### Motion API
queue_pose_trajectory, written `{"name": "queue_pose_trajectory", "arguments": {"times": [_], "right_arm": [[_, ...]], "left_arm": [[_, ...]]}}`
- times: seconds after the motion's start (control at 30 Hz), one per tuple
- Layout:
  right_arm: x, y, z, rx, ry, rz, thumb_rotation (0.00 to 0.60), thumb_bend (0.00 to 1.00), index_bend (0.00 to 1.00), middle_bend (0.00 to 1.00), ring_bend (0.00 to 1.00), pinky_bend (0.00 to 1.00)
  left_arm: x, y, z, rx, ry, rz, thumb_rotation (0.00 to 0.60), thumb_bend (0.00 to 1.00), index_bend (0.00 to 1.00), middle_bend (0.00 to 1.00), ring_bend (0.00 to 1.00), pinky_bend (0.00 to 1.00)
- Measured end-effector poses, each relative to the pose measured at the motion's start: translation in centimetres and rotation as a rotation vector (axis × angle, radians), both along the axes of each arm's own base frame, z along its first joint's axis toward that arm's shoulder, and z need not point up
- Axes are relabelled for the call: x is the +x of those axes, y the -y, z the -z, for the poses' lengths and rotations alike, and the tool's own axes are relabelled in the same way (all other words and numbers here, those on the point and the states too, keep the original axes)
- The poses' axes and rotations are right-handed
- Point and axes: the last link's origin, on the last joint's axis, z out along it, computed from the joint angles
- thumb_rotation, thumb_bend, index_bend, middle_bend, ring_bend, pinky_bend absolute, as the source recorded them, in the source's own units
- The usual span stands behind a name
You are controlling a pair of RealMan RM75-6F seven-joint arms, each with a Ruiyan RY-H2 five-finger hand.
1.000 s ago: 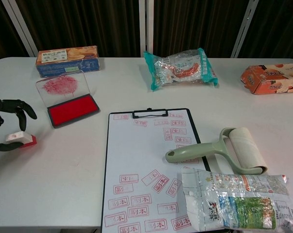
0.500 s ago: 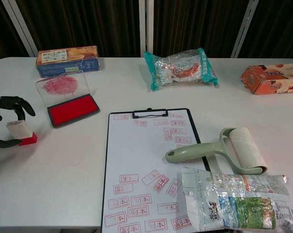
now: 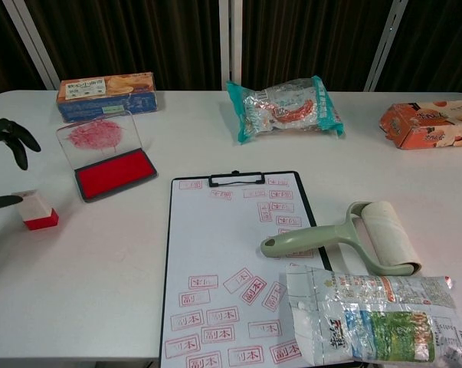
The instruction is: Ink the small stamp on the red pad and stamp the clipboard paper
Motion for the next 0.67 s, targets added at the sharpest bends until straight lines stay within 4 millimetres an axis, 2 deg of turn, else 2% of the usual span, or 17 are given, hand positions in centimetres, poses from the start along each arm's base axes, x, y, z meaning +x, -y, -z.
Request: {"name": "queue_pose_trajectory", "arguments": {"times": [0.03, 0.07, 0.1, 0.13, 0.17, 0.2, 0.27, 0.3, 0.4, 0.5, 0.67], "right_arm": [[0.0, 0.0, 0.0, 0.0, 0.001, 0.0, 0.6, 0.28, 0.0, 0.0, 0.0, 0.0], [0.0, 0.0, 0.0, -0.001, 0.001, -0.001, 0.6, 0.28, 0.0, 0.0, 0.0, 0.0], [0.0, 0.0, 0.0, -0.002, 0.002, 0.0, 0.6, 0.28, 0.0, 0.0, 0.0, 0.0], [0.0, 0.0, 0.0, -0.003, 0.003, 0.0, 0.6, 0.28, 0.0, 0.0, 0.0, 0.0], [0.0, 0.0, 0.0, -0.005, 0.005, 0.0, 0.6, 0.28, 0.0, 0.0, 0.0, 0.0], [-0.1, 0.0, 0.0, -0.01, 0.008, -0.002, 0.6, 0.28, 0.0, 0.0, 0.0, 0.0], [0.0, 0.0, -0.1, -0.022, 0.011, -0.007, 0.6, 0.27, 0.0, 0.0, 0.0, 0.0], [0.0, 0.0, -0.1, -0.029, 0.013, -0.015, 0.6, 0.27, 0.0, 0.0, 0.0, 0.0], [0.1, 0.0, -0.2, -0.033, 0.012, -0.051, 0.6, 0.24, 0.0, 0.0, 0.0, 0.0], [0.1, 0.0, -0.3, -0.034, -0.017, -0.103, 0.6, 0.23, 0.0, 0.0, 0.0, 0.0], [0.5, 0.2, -0.1, -0.029, -0.039, -0.172, 0.6, 0.23, 0.0, 0.0, 0.0, 0.0]], "left_arm": [[0.1, 0.0, -0.9, 0.032, 0.007, 0.008, 0.6, 0.1, 0.35, 0.44, 0.83, 0.98], [0.2, 0.1, -1.4, 0.05, 0.009, 0.012, 0.597, 0.1, 0.35, 0.43, 0.74, 0.92], [0.2, 0.2, -2.5, 0.09, 0.009, 0.02, 0.55, 0.1, 0.34, 0.4, 0.59, 0.78], [0.2, 0.5, -3.7, 0.132, 0.003, 0.024, 0.478, 0.1, 0.32, 0.35, 0.45, 0.62], [0.1, 0.6, -4.3, 0.152, -0.004, 0.024, 0.338, 0.1, 0.29, 0.27, 0.29, 0.42], [-0.1, 0.9, -5.2, 0.18, -0.022, 0.022, 0.187, 0.1, 0.24, 0.19, 0.17, 0.28], [-0.9, 1.4, -7.0, 0.221, -0.094, -0.001, 0.03, 0.1, 0.17, 0.1, 0.1, 0.2], [-1.3, 1.9, -7.6, 0.231, -0.139, -0.025, 0.004, 0.09, 0.15, 0.09, 0.08, 0.19], [-2.3, 3.2, -8.8, 0.239, -0.245, -0.091, 0.0, 0.09, 0.14, 0.09, 0.08, 0.19], [-4.1, 5.4, -10.4, 0.222, -0.334, -0.185, 0.0, 0.09, 0.14, 0.09, 0.08, 0.19], [-5.2, 7.0, -11.3, 0.2, -0.33, -0.239, 0.0, 0.09, 0.13, 0.09, 0.08, 0.19]]}}
